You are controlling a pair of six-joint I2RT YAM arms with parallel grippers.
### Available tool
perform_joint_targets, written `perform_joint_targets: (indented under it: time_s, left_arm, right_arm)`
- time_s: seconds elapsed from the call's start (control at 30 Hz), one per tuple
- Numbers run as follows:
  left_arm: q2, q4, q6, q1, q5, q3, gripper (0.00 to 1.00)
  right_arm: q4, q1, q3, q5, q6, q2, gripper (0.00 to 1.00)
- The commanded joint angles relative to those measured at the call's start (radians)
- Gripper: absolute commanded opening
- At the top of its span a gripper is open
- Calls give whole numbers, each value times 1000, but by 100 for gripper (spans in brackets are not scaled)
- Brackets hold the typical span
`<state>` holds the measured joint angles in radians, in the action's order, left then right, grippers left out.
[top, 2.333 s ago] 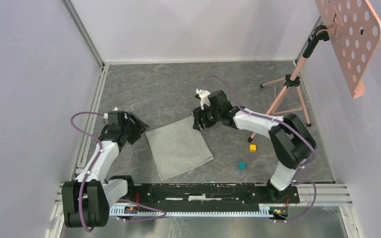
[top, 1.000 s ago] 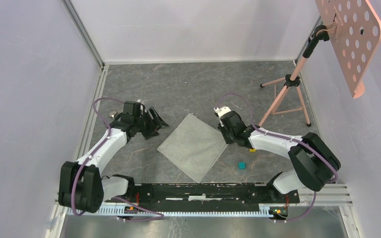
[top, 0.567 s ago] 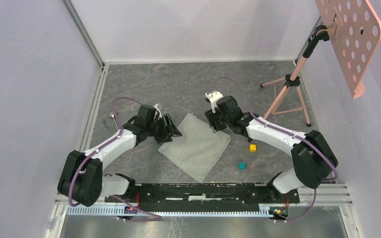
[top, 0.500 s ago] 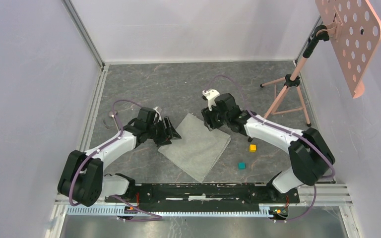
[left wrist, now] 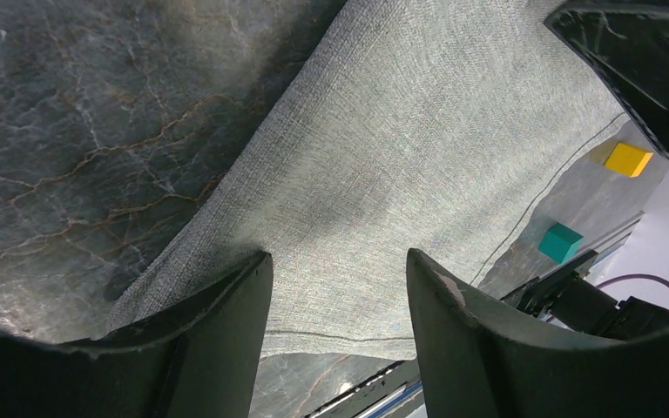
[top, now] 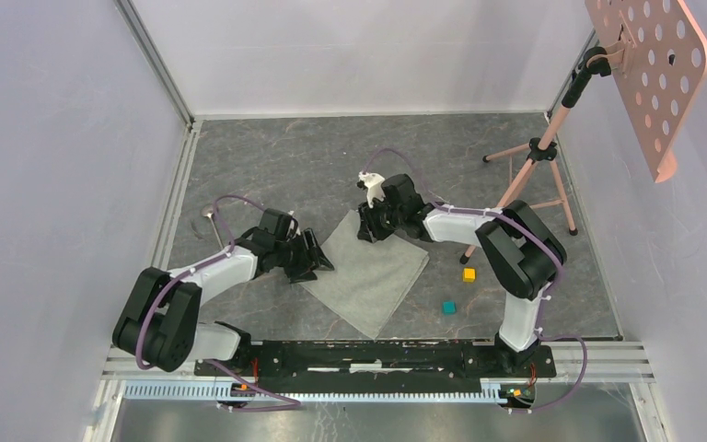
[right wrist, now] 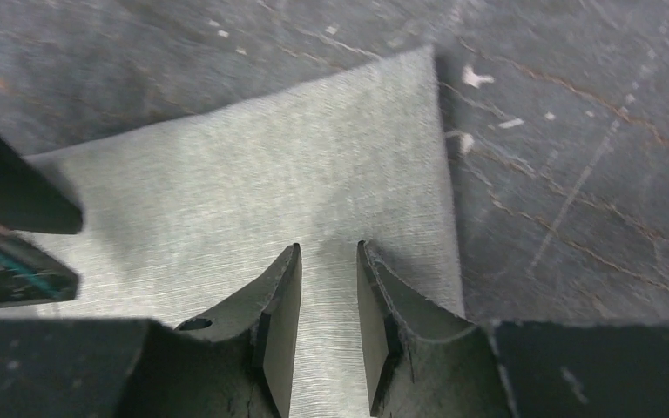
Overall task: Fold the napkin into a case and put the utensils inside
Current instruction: Smooth out the lower triangle-folded napkin at the center of the board.
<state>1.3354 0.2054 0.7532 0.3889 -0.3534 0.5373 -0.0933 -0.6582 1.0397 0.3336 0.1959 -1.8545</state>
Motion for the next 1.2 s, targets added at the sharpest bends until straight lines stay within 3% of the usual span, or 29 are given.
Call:
perform_joint_targets:
  time_s: [0.0,0.23,0.37,0.57,0.73,0.9,1.17]
  left_arm:
    - [58,-14,-15,4,141,-10,66]
    - [179,-59,-41,4,212,38,66]
    - [223,-4,-88,3,253,112,66]
    - [86,53,-109,4,225,119,67]
    - [12,82,-98,4,110,128,69]
    - [33,44,-80,1,121,106,70]
    - [82,92,-154,1,322,97,69]
  right_arm:
    - [-31,28,-4,-76,-72,-31,35]
    - [-32,76,12,-99,-164,-66,36]
    - [45,77,65,-124,-188,-76,36]
    - [247,63,56,-140,-172,73,47]
    - [284,55,-72,-169,-168,248,54]
    - [247,76,-186,-191,-155,307,52]
    - [230,86,-291,-326,-176,297,41]
